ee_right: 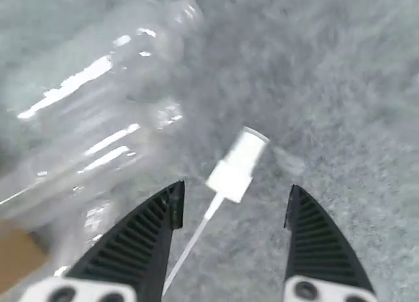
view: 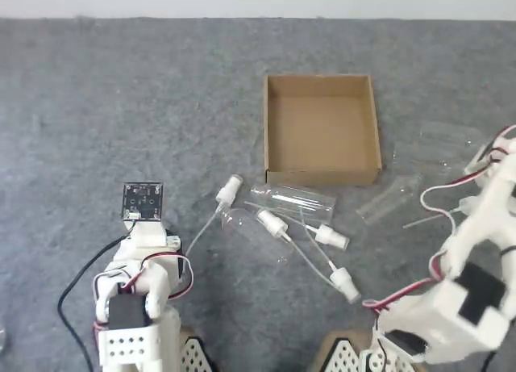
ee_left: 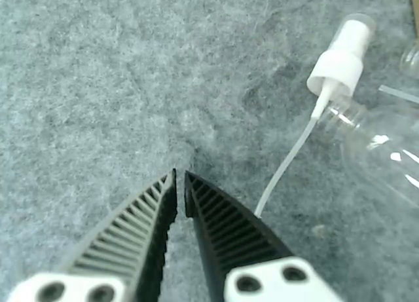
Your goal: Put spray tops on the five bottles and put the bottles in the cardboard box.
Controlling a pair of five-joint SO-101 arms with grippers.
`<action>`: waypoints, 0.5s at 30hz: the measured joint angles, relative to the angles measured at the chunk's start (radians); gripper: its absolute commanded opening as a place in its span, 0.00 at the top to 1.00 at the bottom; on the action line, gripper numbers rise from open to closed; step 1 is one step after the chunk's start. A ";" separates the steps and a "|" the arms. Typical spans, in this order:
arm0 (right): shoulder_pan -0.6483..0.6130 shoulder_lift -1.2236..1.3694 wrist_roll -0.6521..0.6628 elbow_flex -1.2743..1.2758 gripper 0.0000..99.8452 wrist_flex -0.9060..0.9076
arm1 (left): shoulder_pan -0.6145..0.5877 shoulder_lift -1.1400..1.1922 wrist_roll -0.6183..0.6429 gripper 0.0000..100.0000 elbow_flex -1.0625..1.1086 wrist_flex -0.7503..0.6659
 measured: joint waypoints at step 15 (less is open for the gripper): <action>0.026 0.292 -0.037 -0.006 0.79 -0.106 | -0.002 0.000 0.000 0.99 0.000 0.000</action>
